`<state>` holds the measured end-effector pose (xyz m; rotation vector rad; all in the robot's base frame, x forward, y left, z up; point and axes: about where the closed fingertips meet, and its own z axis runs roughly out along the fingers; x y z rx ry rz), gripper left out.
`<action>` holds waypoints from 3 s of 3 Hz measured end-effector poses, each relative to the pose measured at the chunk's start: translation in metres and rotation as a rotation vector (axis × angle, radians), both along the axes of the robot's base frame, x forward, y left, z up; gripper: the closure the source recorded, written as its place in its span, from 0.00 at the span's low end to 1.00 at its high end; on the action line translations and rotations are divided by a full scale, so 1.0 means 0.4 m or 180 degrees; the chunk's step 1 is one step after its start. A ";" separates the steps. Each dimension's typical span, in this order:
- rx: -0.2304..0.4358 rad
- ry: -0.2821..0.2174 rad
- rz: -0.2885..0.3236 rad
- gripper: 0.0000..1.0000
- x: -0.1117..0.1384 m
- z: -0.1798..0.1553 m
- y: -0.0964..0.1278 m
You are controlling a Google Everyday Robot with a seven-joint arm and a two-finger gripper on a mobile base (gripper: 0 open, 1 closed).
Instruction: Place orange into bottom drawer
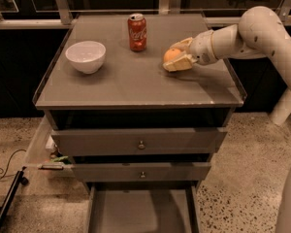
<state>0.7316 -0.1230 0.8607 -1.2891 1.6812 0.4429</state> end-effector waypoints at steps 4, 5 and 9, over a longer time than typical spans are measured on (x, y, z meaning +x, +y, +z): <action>-0.0064 -0.0180 -0.0099 1.00 -0.138 0.086 -0.034; -0.0033 -0.0294 -0.0248 1.00 -0.266 0.086 -0.091; 0.0086 -0.0137 -0.0318 1.00 -0.639 -0.232 -0.115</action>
Offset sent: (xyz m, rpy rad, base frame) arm 0.0015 0.0129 0.0203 -0.0459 0.0006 0.0103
